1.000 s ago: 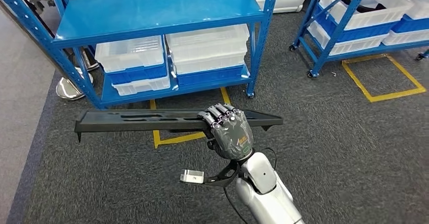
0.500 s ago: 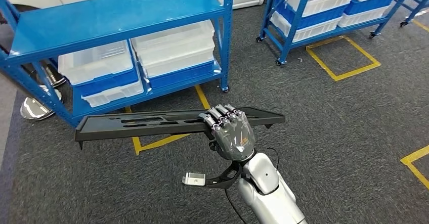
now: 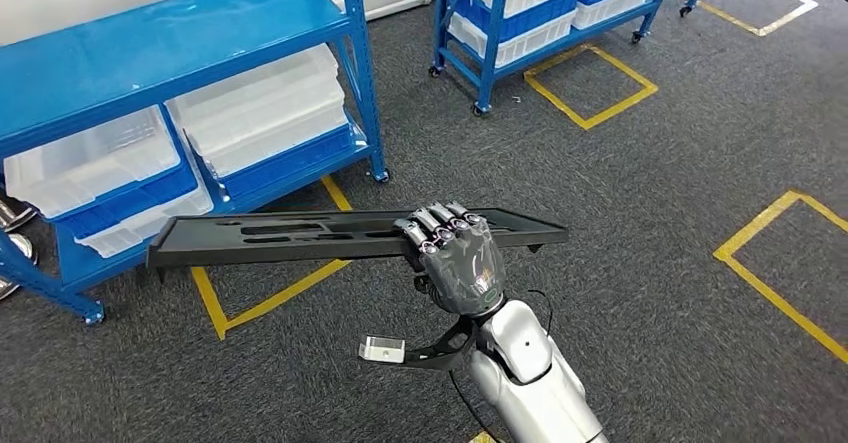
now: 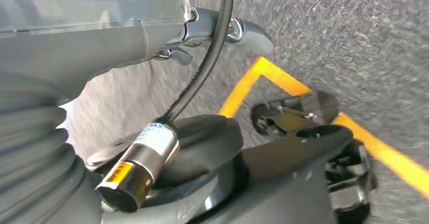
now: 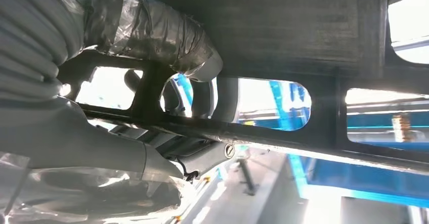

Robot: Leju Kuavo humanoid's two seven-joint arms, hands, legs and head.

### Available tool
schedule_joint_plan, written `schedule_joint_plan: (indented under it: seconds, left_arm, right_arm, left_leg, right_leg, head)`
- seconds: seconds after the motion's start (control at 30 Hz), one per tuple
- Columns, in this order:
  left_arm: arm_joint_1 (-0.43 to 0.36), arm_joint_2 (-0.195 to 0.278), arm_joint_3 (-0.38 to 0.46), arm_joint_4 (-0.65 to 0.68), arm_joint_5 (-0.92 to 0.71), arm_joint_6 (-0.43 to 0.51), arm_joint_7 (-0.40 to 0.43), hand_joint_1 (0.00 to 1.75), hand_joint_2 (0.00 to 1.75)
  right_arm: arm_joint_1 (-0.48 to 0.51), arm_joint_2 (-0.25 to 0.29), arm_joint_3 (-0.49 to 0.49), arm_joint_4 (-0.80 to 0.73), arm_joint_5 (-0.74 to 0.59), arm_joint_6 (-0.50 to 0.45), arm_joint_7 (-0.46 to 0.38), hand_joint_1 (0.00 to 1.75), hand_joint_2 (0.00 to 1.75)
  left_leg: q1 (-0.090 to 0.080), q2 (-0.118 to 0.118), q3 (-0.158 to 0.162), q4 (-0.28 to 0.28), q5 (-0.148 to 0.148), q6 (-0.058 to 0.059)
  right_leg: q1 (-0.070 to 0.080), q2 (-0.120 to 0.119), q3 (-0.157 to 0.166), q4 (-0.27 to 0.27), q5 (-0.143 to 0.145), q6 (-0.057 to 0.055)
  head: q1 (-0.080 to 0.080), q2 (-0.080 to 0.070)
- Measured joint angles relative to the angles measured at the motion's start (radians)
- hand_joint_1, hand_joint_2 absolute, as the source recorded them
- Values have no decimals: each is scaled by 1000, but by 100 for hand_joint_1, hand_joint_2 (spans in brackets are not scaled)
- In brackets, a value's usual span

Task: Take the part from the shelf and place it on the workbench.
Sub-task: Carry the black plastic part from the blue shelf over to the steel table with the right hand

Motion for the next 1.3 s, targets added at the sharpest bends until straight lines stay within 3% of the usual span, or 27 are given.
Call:
schedule_joint_plan:
  seconds: [0.03,0.07,0.13,0.2,0.27,0.3,0.37,0.43,0.47,0.53,0.57,0.63,0.7,0.73,0.77,0.8,0.83,0.9,0.93,1.0,1.07,1.1,1.17,1.23,1.3]
  left_arm:
    - [-2,-2,0,0,-3,0,0,0,175]
    - [-4,-4,0,0,-5,-2,1,0,175]
    - [-5,-9,0,-1,-8,-4,3,0,175]
    - [-4,-9,0,0,-12,-5,6,0,175]
    - [-3,-8,0,0,-18,-6,8,0,175]
    - [-3,-7,0,0,-20,-7,9,0,175]
    - [-4,-8,0,0,-21,-8,9,0,175]
    - [-5,-8,0,0,-22,-9,9,0,175]
    - [-6,-8,0,0,-22,-9,9,0,175]
    - [-9,-9,0,0,-24,-8,9,0,175]
    - [-11,-10,0,0,-26,-8,9,0,175]
    - [-16,-12,0,0,-31,-8,10,0,175]
    - [-18,-12,0,0,-36,-8,13,0,175]
    - [-18,-12,0,0,-38,-9,15,0,175]
    - [-18,-12,0,0,-39,-9,16,0,175]
    - [-19,-12,0,0,-39,-9,17,0,175]
    - [-20,-12,0,0,-39,-10,18,0,175]
    - [-23,-12,0,0,-39,-10,20,0,175]
    - [-22,-12,0,0,-39,-10,21,0,175]
    - [-23,-12,0,0,-39,-10,21,0,175]
    - [-25,-12,0,0,-39,-10,21,0,175]
    - [-25,-12,0,0,-39,-10,21,0,175]
    - [-26,-13,0,0,-39,-9,19,0,175]
    - [-25,-13,0,0,-38,-10,18,0,175]
    - [-24,-13,0,0,-37,-11,18,0,175]
  right_arm:
    - [-1,-1,-1,-3,2,0,3,175,175]
    - [-1,-3,-1,-6,3,0,4,175,175]
    - [-5,-6,-2,-11,5,0,9,175,175]
    - [-10,-8,-2,-15,7,0,15,175,175]
    - [-9,-14,-2,-16,9,0,22,175,175]
    - [-9,-17,-2,-16,11,0,24,175,175]
    - [-9,-23,-2,-18,13,0,26,175,175]
    - [-10,-25,-2,-23,15,0,27,175,175]
    - [-11,-25,-2,-25,15,0,28,175,175]
    - [-12,-28,-2,-28,16,0,31,175,175]
    - [-12,-30,-2,-29,16,0,33,175,175]
    - [-14,-32,-2,-32,16,0,33,175,175]
    - [-17,-32,-2,-34,14,0,34,175,175]
    - [-18,-32,-2,-34,13,0,35,175,175]
    - [-17,-33,-2,-32,11,0,35,175,175]
    - [-17,-33,-2,-31,9,0,35,175,175]
    - [-17,-34,-2,-30,8,0,35,175,175]
    - [-17,-34,-2,-29,7,0,35,175,175]
    - [-18,-34,-2,-29,6,0,35,175,175]
    - [-18,-34,-2,-29,6,0,36,175,175]
    - [-18,-36,-2,-29,5,0,37,175,175]
    - [-18,-37,-2,-29,5,0,37,175,175]
    - [-21,-40,-2,-29,4,0,40,175,175]
    - [-22,-41,-2,-29,2,0,44,175,175]
    - [-22,-44,-2,-29,0,0,47,175,175]
  left_leg:
    - [0,11,4,-11,1,1]
    - [2,23,7,-19,6,4]
    - [7,52,13,-36,16,13]
    - [5,82,15,-40,18,19]
    - [4,111,14,-38,17,19]
    - [4,125,14,-37,15,18]
    - [5,149,16,-34,10,13]
    - [2,168,18,-29,3,2]
    - [0,175,19,-28,1,-4]
    - [-2,190,23,-29,-1,-16]
    - [-1,192,23,-30,-3,-22]
    - [4,160,10,4,-33,-28]
    - [7,109,-40,118,-96,-29]
    - [6,96,-73,187,-124,-30]
    - [5,89,-101,240,-137,-30]
    - [5,86,-114,260,-130,-29]
    - [5,85,-108,240,-105,-26]
    - [5,64,-59,118,-32,-18]
    - [5,47,-34,58,-9,-14]
    - [3,23,-12,2,0,-9]
    - [3,32,-10,-7,3,-3]
    - [5,41,-8,-13,7,2]
    - [8,62,-2,-25,15,16]
    - [4,86,0,-26,15,22]
    - [3,112,0,-25,13,21]
  right_leg:
    - [-2,12,-4,-3,5,8]
    - [-1,8,-6,-4,6,14]
    - [5,-41,-26,34,-20,24]
    - [2,-104,-78,143,-78,32]
    - [-7,-123,-125,241,-110,40]
    - [-11,-127,-126,245,-102,42]
    - [-16,-147,-68,142,-43,45]
    - [-10,-181,-5,24,-5,40]
    - [-5,-190,8,-4,0,35]
    - [1,-179,6,-12,-1,25]
    - [-1,-170,6,-14,0,20]
    - [-7,-152,6,-20,6,5]
    - [-8,-135,7,-22,9,-6]
    - [-6,-124,7,-22,9,-9]
    - [-4,-112,6,-21,9,-10]
    - [-3,-100,6,-19,9,-10]
    - [-1,-87,7,-17,9,-10]
    - [-1,-62,6,-11,7,-8]
    - [-1,-51,3,-6,6,-6]
    - [-3,-34,-7,-1,8,5]
    - [-6,-20,-15,-4,14,19]
    - [-4,-29,-17,0,11,25]
    - [-1,-72,-40,52,-23,35]
    - [-3,-113,-97,172,-83,41]
    - [-8,-124,-138,256,-105,46]
  head:
    - [0,0]
    - [0,0]
    - [6,0]
    - [10,0]
    - [10,0]
    - [10,0]
    - [10,0]
    - [10,0]
    - [10,0]
    - [10,0]
    - [10,0]
    - [9,0]
    - [9,0]
    - [8,0]
    - [8,0]
    - [8,0]
    - [8,0]
    - [9,0]
    - [9,0]
    - [9,0]
    - [9,0]
    - [9,0]
    - [14,0]
    - [18,0]
    - [19,0]
